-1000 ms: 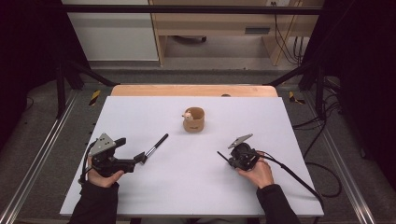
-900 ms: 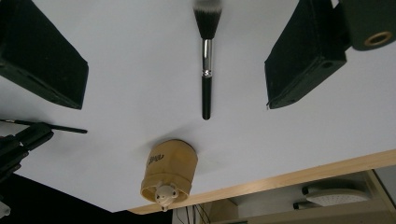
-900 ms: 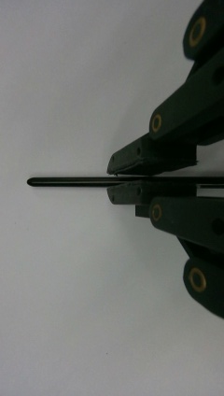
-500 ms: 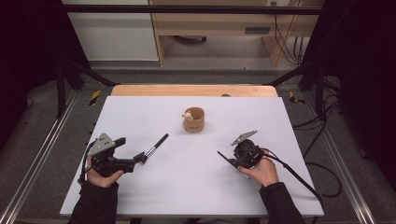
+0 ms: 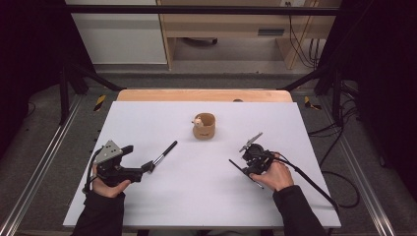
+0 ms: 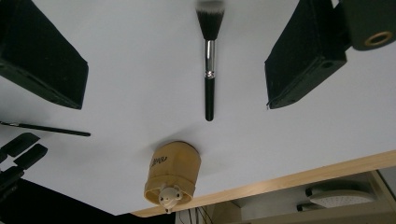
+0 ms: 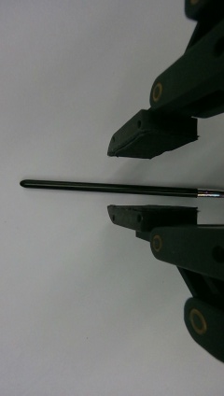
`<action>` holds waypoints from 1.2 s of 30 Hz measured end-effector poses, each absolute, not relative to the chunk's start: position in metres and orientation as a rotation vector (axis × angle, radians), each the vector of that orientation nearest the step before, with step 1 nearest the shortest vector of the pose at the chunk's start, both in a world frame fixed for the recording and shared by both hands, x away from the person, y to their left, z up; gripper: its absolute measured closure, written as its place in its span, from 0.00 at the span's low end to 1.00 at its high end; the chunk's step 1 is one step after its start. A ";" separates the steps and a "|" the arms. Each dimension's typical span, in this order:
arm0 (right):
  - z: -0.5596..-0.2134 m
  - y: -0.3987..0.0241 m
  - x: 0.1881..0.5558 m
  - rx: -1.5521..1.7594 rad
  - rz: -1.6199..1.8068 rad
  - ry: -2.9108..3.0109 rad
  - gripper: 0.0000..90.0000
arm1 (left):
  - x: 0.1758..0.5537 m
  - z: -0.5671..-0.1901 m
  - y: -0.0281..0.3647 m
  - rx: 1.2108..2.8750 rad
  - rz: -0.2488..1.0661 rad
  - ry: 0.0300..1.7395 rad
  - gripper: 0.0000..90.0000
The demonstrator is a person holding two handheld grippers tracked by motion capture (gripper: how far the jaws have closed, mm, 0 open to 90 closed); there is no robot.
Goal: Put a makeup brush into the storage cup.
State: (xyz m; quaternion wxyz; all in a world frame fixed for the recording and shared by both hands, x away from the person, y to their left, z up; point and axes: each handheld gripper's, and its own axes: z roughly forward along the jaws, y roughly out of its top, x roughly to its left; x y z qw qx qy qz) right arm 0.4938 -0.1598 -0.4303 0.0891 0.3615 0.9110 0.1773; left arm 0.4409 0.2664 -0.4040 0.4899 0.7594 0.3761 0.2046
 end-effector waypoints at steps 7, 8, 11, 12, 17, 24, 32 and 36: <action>-0.441 -0.154 0.496 1.065 0.480 2.738 0.77 | 0.441 -0.405 0.266 1.847 0.497 0.915 0.06; -0.443 -0.153 0.497 1.065 0.467 2.744 0.78 | 0.441 -0.405 0.266 1.848 0.497 0.915 0.06; -0.444 -0.153 0.497 1.072 0.455 2.750 0.80 | 0.442 -0.405 0.266 1.855 0.496 0.913 0.06; -0.444 -0.153 0.497 1.075 0.450 2.751 0.81 | 0.442 -0.405 0.266 1.855 0.496 0.914 0.06; -0.446 -0.153 0.498 1.063 0.431 2.762 0.85 | 0.442 -0.406 0.266 1.856 0.496 0.913 0.06; -0.449 -0.151 0.498 1.067 0.417 2.777 0.90 | 0.442 -0.406 0.265 1.859 0.495 0.912 0.06; -0.449 -0.151 0.499 1.095 0.419 2.786 0.94 | 0.442 -0.406 0.264 1.862 0.495 0.910 0.06; -0.449 -0.151 0.499 1.095 0.419 2.786 0.95 | 0.442 -0.406 0.264 1.862 0.495 0.909 0.06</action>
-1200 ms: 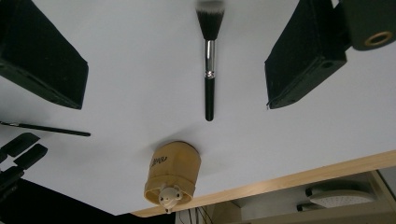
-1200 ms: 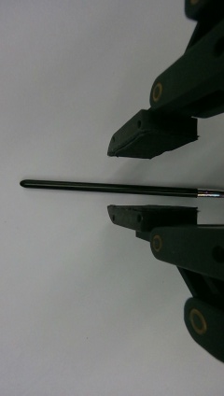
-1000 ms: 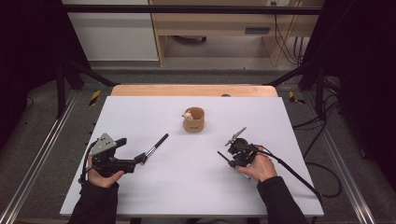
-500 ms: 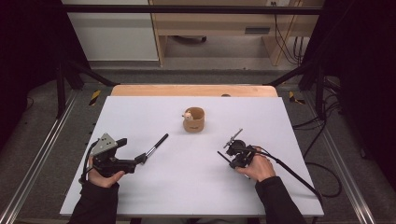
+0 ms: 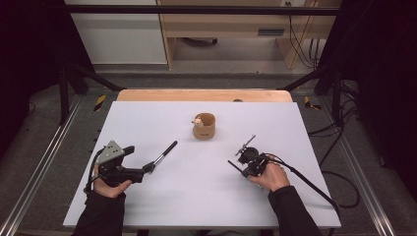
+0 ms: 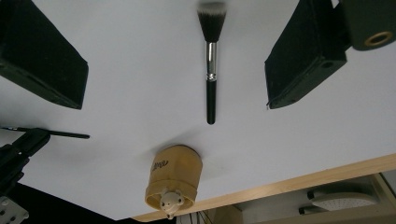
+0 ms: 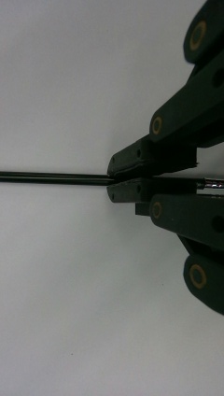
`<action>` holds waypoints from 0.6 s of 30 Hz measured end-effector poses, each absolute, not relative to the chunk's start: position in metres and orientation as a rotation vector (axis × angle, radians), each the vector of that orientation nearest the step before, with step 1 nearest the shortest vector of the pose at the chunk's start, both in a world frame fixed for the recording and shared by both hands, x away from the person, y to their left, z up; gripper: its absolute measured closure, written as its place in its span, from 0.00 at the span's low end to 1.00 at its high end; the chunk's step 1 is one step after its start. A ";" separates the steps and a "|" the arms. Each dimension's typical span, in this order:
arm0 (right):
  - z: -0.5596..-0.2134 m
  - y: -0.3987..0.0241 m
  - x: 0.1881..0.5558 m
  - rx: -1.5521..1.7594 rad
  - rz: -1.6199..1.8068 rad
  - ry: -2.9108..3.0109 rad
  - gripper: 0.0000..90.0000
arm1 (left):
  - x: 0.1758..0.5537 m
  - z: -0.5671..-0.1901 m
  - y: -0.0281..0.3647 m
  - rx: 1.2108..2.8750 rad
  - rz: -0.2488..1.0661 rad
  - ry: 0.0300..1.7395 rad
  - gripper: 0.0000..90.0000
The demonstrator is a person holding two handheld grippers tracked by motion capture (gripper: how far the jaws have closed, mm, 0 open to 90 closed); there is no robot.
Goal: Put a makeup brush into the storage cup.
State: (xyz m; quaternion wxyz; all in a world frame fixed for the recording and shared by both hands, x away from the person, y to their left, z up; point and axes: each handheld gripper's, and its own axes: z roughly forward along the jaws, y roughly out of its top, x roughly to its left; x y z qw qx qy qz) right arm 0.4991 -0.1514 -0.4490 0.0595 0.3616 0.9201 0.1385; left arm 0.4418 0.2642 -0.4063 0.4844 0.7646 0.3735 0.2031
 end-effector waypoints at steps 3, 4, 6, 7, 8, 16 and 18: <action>-0.449 -0.151 0.498 1.094 0.419 2.783 0.95 | 0.442 -0.406 0.264 1.863 0.494 0.909 0.06; -0.449 -0.151 0.498 1.092 0.419 2.783 0.95 | 0.442 -0.406 0.264 1.864 0.495 0.909 0.06; -0.449 -0.151 0.498 1.088 0.422 2.782 0.95 | 0.442 -0.406 0.264 1.865 0.494 0.908 0.06; -0.449 -0.151 0.498 1.088 0.422 2.782 0.95 | 0.442 -0.406 0.264 1.865 0.494 0.908 0.06; -0.448 -0.151 0.498 1.103 0.432 2.783 0.95 | 0.442 -0.406 0.264 1.866 0.494 0.907 0.06; -0.438 -0.155 0.496 1.084 0.515 2.779 0.95 | 0.441 -0.406 0.262 1.866 0.494 0.902 0.06; -0.434 -0.156 0.494 1.098 0.534 2.773 0.95 | 0.441 -0.405 0.261 1.870 0.491 0.896 0.06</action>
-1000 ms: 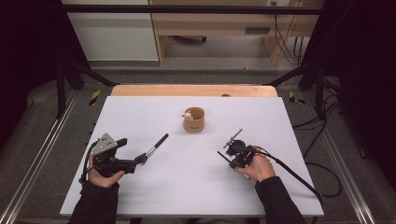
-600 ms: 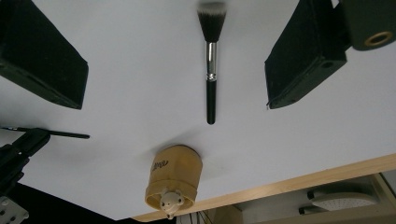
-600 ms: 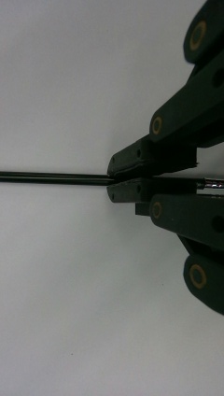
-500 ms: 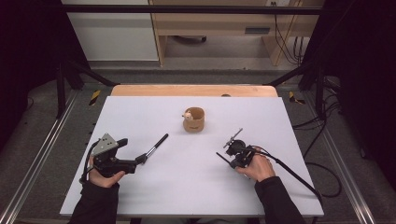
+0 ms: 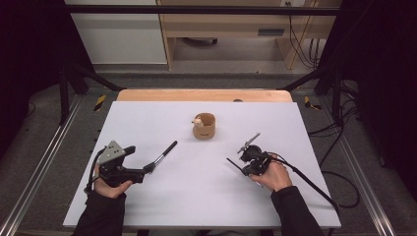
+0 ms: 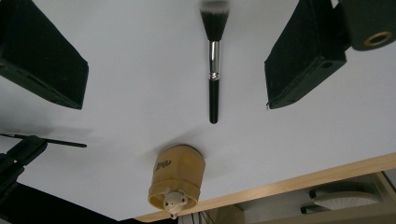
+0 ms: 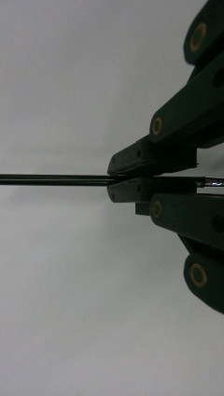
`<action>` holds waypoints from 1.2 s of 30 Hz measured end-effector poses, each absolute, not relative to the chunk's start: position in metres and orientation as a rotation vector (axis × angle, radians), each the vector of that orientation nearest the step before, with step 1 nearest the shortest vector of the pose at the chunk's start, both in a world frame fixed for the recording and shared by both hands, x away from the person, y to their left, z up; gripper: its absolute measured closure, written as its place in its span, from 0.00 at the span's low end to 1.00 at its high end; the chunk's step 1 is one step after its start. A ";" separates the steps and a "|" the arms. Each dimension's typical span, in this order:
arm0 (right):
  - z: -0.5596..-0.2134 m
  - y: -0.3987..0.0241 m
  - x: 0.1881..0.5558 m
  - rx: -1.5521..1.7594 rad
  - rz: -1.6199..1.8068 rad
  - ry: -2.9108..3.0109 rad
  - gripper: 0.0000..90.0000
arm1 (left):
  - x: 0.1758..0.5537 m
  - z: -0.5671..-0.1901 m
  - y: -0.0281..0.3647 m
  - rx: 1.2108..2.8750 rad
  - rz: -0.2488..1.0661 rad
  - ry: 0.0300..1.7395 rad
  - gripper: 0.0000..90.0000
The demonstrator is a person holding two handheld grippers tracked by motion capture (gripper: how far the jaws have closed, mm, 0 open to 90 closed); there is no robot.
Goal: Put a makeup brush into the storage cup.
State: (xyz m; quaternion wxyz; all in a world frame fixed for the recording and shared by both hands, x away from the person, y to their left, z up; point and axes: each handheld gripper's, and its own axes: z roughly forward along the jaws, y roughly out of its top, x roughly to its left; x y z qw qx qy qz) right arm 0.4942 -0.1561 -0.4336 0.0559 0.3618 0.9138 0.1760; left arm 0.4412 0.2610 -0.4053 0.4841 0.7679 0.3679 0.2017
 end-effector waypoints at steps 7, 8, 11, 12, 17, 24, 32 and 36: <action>-0.417 -0.160 0.488 1.047 0.647 2.759 0.95 | 0.441 -0.405 0.253 1.892 0.485 0.876 0.06; -0.413 -0.160 0.486 1.033 0.676 2.760 0.95 | 0.441 -0.405 0.252 1.898 0.484 0.870 0.06; -0.406 -0.158 0.484 1.015 0.710 2.758 0.95 | 0.441 -0.405 0.248 1.904 0.476 0.862 0.06; -0.406 -0.158 0.484 1.015 0.710 2.758 0.95 | 0.441 -0.405 0.247 1.907 0.474 0.858 0.06; -0.395 -0.156 0.482 0.977 0.780 2.748 0.95 | 0.441 -0.404 0.241 1.924 0.473 0.838 0.06; -0.386 -0.154 0.480 0.940 0.829 2.740 0.95 | 0.442 -0.402 0.230 1.951 0.464 0.803 0.06; -0.379 -0.151 0.478 0.910 0.847 2.750 0.95 | 0.444 -0.396 0.214 2.001 0.465 0.744 0.06; -0.377 -0.148 0.478 0.899 0.857 2.759 0.95 | 0.446 -0.392 0.206 2.041 0.473 0.717 0.06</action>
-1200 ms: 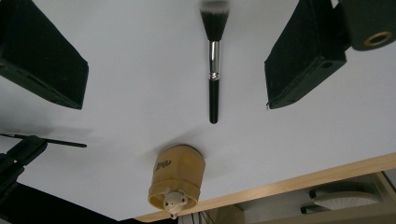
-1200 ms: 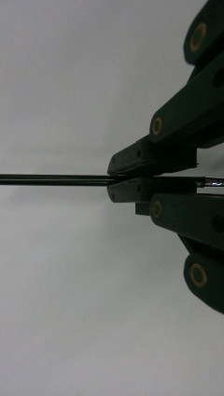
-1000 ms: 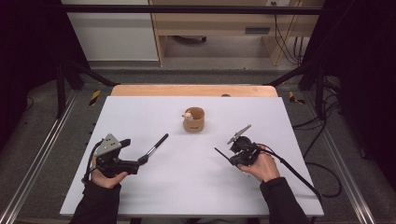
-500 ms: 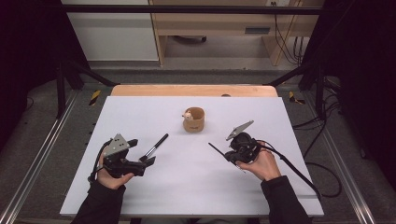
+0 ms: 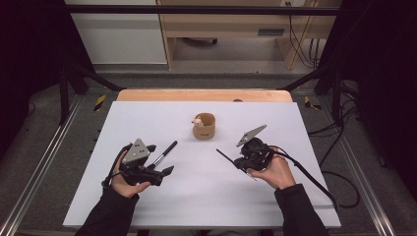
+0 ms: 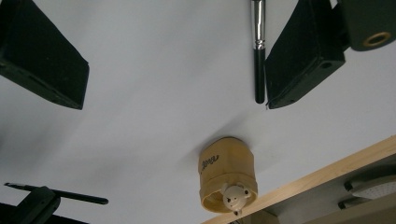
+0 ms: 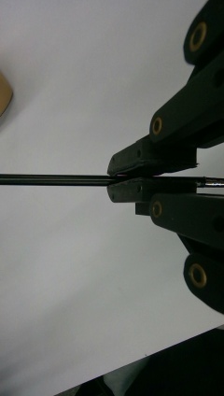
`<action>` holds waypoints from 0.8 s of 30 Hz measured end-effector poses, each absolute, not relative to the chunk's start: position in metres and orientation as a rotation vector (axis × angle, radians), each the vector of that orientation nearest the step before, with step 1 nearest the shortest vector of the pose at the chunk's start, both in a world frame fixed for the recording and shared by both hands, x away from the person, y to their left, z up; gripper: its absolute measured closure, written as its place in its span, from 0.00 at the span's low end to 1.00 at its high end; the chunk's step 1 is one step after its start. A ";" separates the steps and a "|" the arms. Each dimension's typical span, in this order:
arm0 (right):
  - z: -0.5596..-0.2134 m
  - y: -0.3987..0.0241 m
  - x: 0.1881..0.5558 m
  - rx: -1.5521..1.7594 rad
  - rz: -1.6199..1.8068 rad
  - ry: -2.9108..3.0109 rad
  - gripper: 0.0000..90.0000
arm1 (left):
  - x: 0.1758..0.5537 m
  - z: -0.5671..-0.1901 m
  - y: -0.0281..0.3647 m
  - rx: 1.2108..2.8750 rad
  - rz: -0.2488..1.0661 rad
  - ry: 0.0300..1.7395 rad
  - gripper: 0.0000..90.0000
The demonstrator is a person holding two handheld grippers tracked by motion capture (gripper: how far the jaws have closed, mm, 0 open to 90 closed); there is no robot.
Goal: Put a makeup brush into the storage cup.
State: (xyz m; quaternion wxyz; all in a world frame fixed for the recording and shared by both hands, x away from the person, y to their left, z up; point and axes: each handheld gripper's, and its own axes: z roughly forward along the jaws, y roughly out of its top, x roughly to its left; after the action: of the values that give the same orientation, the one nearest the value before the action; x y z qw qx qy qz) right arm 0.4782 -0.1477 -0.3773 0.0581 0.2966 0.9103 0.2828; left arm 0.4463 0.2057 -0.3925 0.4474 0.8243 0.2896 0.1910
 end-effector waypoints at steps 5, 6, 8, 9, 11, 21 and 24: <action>-0.377 -0.145 0.479 0.879 0.854 2.769 0.95 | 0.449 -0.388 0.193 2.097 0.487 0.676 0.06; -0.377 -0.144 0.479 0.874 0.850 2.771 0.95 | 0.449 -0.387 0.191 2.100 0.490 0.672 0.06; -0.376 -0.143 0.479 0.867 0.850 2.776 0.95 | 0.449 -0.386 0.186 2.121 0.491 0.653 0.06; -0.375 -0.142 0.479 0.856 0.852 2.777 0.95 | 0.449 -0.385 0.184 2.124 0.492 0.646 0.06; -0.374 -0.140 0.478 0.842 0.857 2.776 0.95 | 0.449 -0.384 0.180 2.134 0.493 0.633 0.06; -0.370 -0.134 0.477 0.805 0.857 2.790 0.95 | 0.452 -0.379 0.163 2.174 0.489 0.566 0.07; -0.368 -0.131 0.477 0.794 0.849 2.798 0.95 | 0.452 -0.377 0.157 2.198 0.494 0.536 0.07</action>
State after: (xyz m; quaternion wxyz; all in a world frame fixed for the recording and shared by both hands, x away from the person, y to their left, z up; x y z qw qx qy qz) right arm 0.4770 -0.1311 -0.3684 0.0556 0.2618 0.9220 0.2799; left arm 0.4518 0.1573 -0.3772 0.4011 0.8694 0.2121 0.1955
